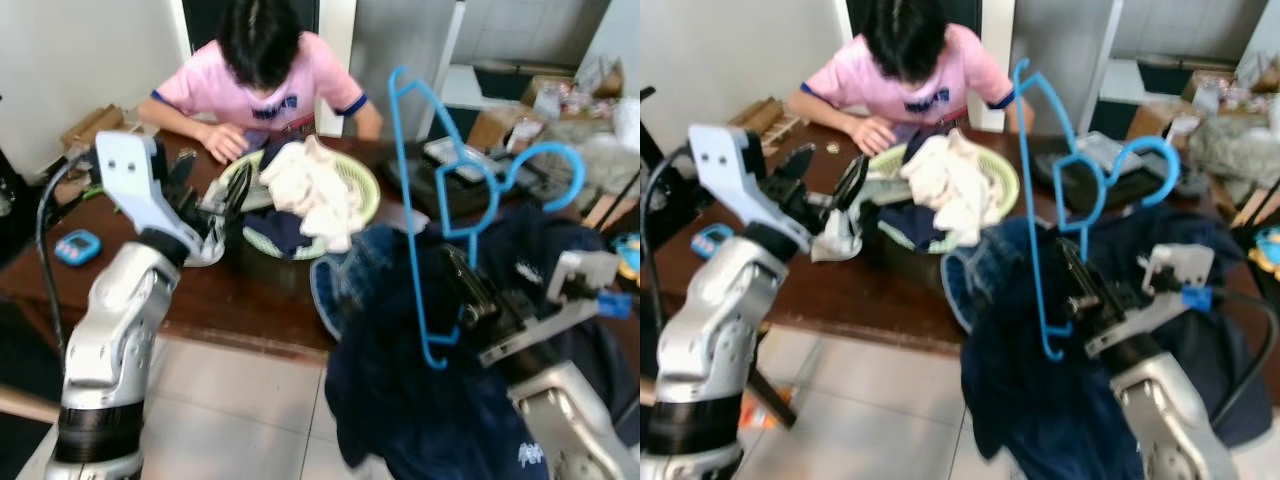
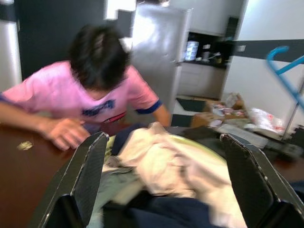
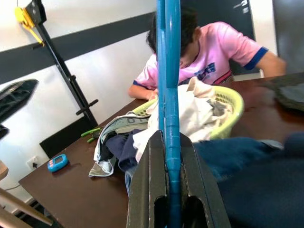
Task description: Hang hanger
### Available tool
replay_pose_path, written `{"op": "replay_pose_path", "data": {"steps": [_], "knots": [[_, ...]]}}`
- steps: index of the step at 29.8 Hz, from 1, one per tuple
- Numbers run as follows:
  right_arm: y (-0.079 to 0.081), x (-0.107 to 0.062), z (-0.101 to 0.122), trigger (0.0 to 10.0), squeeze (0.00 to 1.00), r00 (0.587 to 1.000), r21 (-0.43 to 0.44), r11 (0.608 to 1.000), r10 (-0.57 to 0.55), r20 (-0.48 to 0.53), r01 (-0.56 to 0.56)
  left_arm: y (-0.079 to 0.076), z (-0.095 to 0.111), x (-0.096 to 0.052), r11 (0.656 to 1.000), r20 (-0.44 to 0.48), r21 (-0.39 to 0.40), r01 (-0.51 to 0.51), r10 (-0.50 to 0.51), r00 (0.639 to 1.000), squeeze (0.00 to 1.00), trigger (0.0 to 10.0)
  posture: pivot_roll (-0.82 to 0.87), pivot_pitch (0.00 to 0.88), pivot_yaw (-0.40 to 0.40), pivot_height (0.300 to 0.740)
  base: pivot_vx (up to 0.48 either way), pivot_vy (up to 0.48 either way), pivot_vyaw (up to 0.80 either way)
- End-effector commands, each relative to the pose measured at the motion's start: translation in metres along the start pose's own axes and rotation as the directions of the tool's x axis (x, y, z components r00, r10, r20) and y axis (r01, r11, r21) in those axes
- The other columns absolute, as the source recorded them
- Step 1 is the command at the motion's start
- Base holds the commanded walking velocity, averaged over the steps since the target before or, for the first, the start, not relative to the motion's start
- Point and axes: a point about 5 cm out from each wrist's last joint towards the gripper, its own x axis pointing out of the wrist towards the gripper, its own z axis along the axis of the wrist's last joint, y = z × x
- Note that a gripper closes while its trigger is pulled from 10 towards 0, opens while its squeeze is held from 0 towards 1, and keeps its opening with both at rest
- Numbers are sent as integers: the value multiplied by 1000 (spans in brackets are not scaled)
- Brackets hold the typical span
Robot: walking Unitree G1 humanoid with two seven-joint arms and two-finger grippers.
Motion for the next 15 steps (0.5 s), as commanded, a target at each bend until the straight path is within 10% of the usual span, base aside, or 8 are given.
{"op": "replay_pose_path", "data": {"steps": [1,15], "knots": [[-3,-2,1,10000,0,1000,-5,1000,-28,1,28,-6,0,4,999,-3,-8,47,-47,999,0,10000,46,82,-39,740,341,0,0],[-11,-1,2,10000,0,995,-45,994,-99,-9,99,-16,-2,13,992,-16,-26,124,-124,992,0,10000,44,85,-36,740,329,0,-229]]}}
